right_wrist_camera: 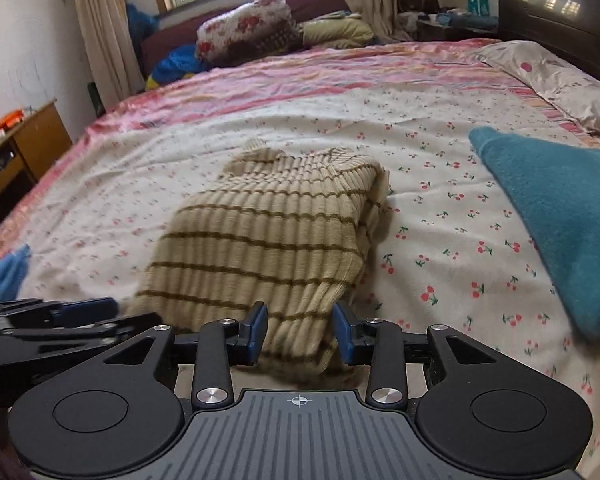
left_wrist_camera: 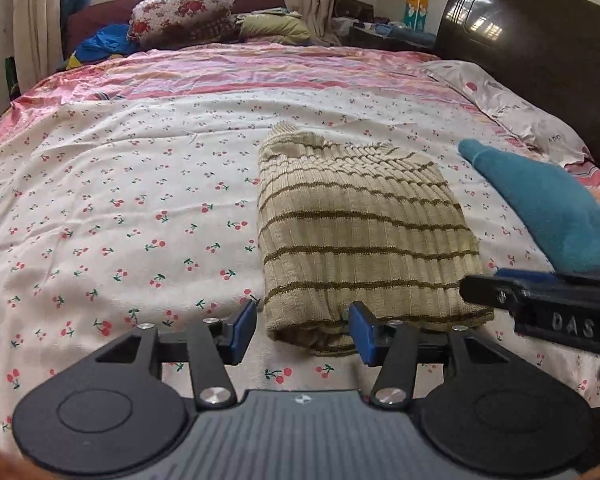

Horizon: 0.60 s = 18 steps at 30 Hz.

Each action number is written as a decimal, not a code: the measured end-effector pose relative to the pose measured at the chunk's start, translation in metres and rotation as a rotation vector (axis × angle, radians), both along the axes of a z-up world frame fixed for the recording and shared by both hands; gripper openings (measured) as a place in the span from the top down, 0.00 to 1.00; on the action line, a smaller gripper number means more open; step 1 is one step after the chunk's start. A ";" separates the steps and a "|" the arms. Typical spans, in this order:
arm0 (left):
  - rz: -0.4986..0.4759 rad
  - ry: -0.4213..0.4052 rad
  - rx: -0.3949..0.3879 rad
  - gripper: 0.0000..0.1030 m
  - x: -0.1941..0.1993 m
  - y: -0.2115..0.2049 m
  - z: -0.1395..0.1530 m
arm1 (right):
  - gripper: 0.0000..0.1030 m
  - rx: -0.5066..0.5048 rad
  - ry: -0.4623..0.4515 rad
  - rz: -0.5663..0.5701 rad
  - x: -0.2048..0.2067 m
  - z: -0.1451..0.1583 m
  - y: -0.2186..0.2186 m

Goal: Fold small clothes

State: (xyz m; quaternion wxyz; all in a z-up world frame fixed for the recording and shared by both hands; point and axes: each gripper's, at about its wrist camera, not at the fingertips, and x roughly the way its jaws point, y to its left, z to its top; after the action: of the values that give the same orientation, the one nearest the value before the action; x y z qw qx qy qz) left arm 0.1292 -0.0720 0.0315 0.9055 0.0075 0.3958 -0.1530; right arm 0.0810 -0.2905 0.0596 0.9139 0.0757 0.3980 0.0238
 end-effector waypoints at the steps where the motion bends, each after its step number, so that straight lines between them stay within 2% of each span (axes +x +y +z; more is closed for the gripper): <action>1: 0.004 -0.005 0.004 0.41 -0.003 0.000 0.001 | 0.65 0.002 -0.003 -0.001 -0.005 0.001 0.002; 10: 0.025 -0.016 0.019 0.27 -0.030 0.005 0.002 | 0.56 0.020 -0.019 -0.049 -0.041 0.008 0.012; 16: 0.027 -0.049 0.068 0.16 -0.047 0.003 0.006 | 0.52 0.018 -0.025 -0.067 -0.059 0.008 0.020; 18: 0.026 -0.058 0.075 0.16 -0.052 0.003 0.006 | 0.52 0.015 -0.030 -0.069 -0.064 0.008 0.023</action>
State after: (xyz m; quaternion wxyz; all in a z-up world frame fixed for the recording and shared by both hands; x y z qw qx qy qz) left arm 0.0769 -0.0690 0.0377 0.9176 0.0407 0.3748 -0.1259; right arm 0.0169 -0.2676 0.0676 0.9195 0.0960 0.3812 -0.0034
